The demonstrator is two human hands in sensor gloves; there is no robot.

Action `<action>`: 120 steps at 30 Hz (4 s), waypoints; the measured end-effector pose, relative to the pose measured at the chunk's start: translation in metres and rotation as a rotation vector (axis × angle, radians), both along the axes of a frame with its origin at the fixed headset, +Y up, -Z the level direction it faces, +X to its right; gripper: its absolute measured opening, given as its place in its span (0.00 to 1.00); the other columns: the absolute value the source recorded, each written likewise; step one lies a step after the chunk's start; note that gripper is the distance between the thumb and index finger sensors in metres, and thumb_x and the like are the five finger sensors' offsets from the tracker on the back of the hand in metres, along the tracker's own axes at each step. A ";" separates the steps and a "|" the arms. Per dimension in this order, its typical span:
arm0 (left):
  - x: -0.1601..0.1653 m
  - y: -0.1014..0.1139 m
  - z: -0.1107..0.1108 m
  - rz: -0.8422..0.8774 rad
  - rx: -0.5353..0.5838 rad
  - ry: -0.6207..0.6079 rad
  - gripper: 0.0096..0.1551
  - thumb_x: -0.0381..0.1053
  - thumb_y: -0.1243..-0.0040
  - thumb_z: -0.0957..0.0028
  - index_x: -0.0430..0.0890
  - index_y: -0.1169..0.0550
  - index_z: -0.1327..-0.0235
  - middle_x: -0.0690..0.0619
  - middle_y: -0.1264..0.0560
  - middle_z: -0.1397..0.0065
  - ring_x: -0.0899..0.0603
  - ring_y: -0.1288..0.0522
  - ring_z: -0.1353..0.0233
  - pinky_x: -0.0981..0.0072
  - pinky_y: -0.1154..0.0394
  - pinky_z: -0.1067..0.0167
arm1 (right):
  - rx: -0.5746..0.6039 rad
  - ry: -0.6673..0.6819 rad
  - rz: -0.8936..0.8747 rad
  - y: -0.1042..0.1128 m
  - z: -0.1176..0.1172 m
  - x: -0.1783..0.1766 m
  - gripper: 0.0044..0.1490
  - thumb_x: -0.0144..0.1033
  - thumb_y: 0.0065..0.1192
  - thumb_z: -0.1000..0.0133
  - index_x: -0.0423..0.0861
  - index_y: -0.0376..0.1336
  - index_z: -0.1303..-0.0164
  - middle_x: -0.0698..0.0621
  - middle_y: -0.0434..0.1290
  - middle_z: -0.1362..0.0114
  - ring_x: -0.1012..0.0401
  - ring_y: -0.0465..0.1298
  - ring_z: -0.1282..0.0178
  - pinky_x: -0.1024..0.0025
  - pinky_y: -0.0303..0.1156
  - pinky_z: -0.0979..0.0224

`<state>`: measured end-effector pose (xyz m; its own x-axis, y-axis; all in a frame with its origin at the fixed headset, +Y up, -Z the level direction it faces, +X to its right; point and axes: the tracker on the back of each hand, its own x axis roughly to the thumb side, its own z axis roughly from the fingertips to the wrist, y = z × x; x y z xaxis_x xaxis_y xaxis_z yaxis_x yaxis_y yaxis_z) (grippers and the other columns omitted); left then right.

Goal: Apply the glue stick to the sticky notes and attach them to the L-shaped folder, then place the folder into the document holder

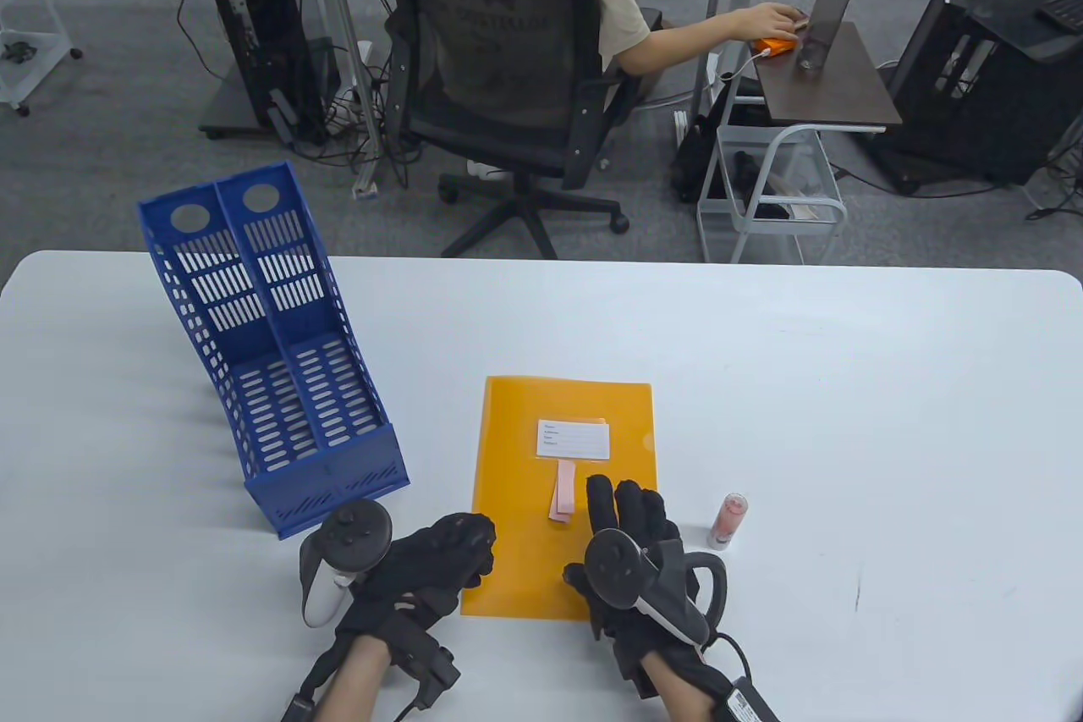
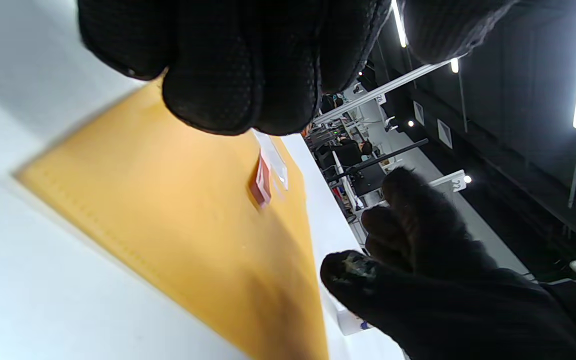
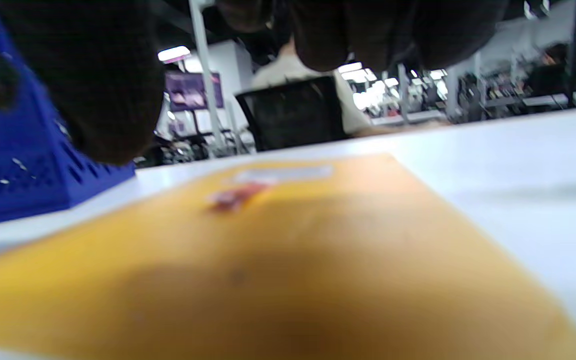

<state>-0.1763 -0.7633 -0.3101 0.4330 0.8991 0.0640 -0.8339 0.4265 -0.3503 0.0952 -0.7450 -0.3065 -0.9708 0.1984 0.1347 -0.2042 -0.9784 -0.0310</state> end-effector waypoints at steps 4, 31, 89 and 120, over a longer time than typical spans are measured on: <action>0.000 -0.003 -0.002 -0.065 -0.066 0.020 0.34 0.64 0.43 0.44 0.45 0.28 0.32 0.43 0.22 0.34 0.39 0.22 0.38 0.38 0.30 0.37 | -0.096 -0.027 -0.040 -0.011 -0.008 0.002 0.68 0.54 0.77 0.54 0.36 0.42 0.18 0.27 0.55 0.21 0.32 0.58 0.26 0.37 0.62 0.30; 0.057 0.005 -0.066 -0.975 -0.283 0.270 0.35 0.67 0.41 0.46 0.39 0.19 0.45 0.43 0.17 0.49 0.43 0.18 0.51 0.42 0.25 0.44 | -0.310 0.017 -0.038 -0.025 -0.014 -0.001 0.59 0.54 0.74 0.51 0.30 0.54 0.22 0.27 0.52 0.21 0.31 0.52 0.26 0.36 0.57 0.29; -0.019 0.140 -0.029 -0.434 0.091 0.054 0.22 0.58 0.33 0.47 0.44 0.12 0.53 0.54 0.11 0.75 0.47 0.13 0.63 0.46 0.20 0.49 | -0.104 0.019 -0.290 0.000 -0.010 0.025 0.46 0.56 0.61 0.45 0.37 0.60 0.25 0.31 0.63 0.23 0.34 0.64 0.28 0.39 0.65 0.34; -0.121 0.228 0.037 -0.577 0.492 0.681 0.28 0.53 0.42 0.43 0.33 0.21 0.43 0.49 0.10 0.60 0.45 0.13 0.55 0.44 0.22 0.45 | 0.053 0.058 -0.354 0.012 0.001 0.021 0.41 0.55 0.62 0.46 0.38 0.68 0.32 0.33 0.70 0.28 0.36 0.71 0.33 0.40 0.70 0.38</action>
